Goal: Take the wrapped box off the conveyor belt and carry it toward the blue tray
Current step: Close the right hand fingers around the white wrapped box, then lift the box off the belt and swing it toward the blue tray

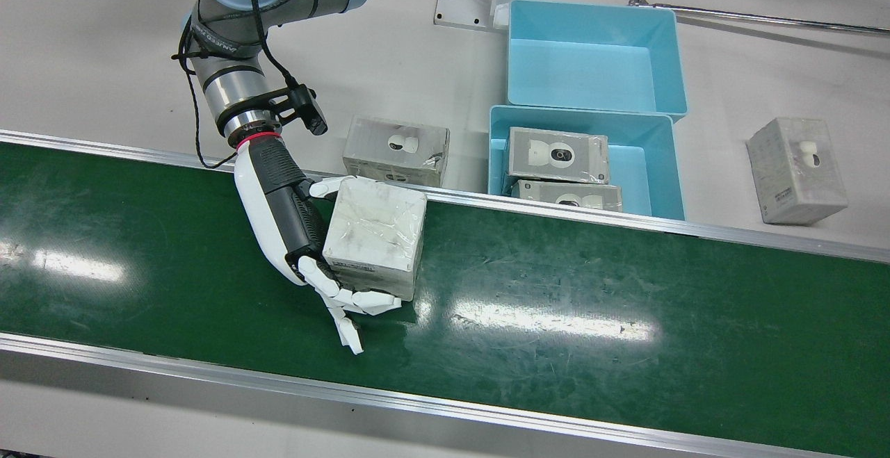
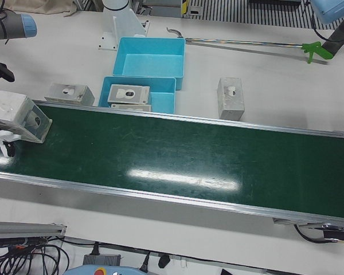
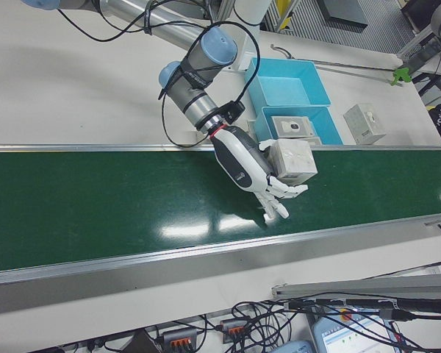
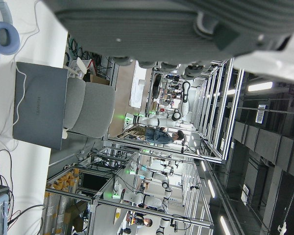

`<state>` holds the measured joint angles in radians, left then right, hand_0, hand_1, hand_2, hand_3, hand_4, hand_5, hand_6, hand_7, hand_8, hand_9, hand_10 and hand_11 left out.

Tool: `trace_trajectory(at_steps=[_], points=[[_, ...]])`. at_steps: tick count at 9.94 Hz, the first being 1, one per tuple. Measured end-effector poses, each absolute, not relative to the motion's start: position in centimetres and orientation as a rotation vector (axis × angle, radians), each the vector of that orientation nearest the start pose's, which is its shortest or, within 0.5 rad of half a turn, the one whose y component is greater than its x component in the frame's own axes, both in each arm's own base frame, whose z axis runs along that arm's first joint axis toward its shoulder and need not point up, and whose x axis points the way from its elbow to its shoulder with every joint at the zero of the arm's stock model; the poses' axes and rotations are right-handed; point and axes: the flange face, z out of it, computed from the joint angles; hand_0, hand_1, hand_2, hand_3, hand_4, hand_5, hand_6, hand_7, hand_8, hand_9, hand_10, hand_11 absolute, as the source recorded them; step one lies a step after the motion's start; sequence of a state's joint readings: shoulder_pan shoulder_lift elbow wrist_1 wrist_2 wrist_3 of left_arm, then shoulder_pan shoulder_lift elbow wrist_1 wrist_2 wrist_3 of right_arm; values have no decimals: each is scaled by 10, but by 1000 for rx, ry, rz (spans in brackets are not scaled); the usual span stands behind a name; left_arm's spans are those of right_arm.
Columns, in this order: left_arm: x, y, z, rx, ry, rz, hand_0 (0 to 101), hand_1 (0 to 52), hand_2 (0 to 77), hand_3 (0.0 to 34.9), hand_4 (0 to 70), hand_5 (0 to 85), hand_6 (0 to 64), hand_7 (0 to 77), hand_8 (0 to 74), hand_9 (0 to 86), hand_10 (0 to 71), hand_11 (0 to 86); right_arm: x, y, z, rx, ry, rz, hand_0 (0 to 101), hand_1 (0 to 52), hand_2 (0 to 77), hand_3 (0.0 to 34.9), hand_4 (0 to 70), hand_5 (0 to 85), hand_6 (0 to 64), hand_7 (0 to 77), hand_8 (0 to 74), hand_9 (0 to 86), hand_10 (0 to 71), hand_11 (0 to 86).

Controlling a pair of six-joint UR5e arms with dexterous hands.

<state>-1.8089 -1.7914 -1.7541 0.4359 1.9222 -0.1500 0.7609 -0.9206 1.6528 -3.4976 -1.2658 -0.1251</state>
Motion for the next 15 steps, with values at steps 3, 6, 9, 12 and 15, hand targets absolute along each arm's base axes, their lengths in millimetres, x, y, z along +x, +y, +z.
trace_trajectory(at_steps=[3, 6, 9, 12, 15], points=[[-225, -505, 526, -303, 2191, -2279, 0, 0, 5, 0, 0, 11, 0, 5, 5, 0, 5, 0, -373, -581, 288, 637, 2733, -1909, 587, 213, 322, 23, 284, 316, 196, 355, 169, 218, 104, 120], [-225, -505, 526, -303, 2191, -2279, 0, 0, 5, 0, 0, 11, 0, 5, 5, 0, 5, 0, -351, -568, 271, 615, 2724, -1924, 558, 158, 344, 4, 349, 338, 245, 404, 322, 371, 273, 295], [-225, -505, 526, -303, 2191, -2279, 0, 0, 11, 0, 0, 11, 0, 5, 5, 0, 5, 0, -352, -531, 229, 691, 2765, -1798, 498, 11, 387, 5, 431, 393, 349, 567, 480, 540, 475, 475], [-225, -505, 526, -303, 2191, -2279, 0, 0, 11, 0, 0, 11, 0, 5, 5, 0, 5, 0, -403, -482, 212, 740, 2774, -1775, 497, 11, 387, 3, 431, 415, 355, 660, 502, 627, 513, 518], [-225, -505, 526, -303, 2191, -2279, 0, 0, 5, 0, 0, 11, 0, 5, 5, 0, 5, 0, -454, -459, 178, 706, 2826, -1761, 488, 11, 387, 0, 420, 453, 415, 698, 573, 704, 551, 665]])
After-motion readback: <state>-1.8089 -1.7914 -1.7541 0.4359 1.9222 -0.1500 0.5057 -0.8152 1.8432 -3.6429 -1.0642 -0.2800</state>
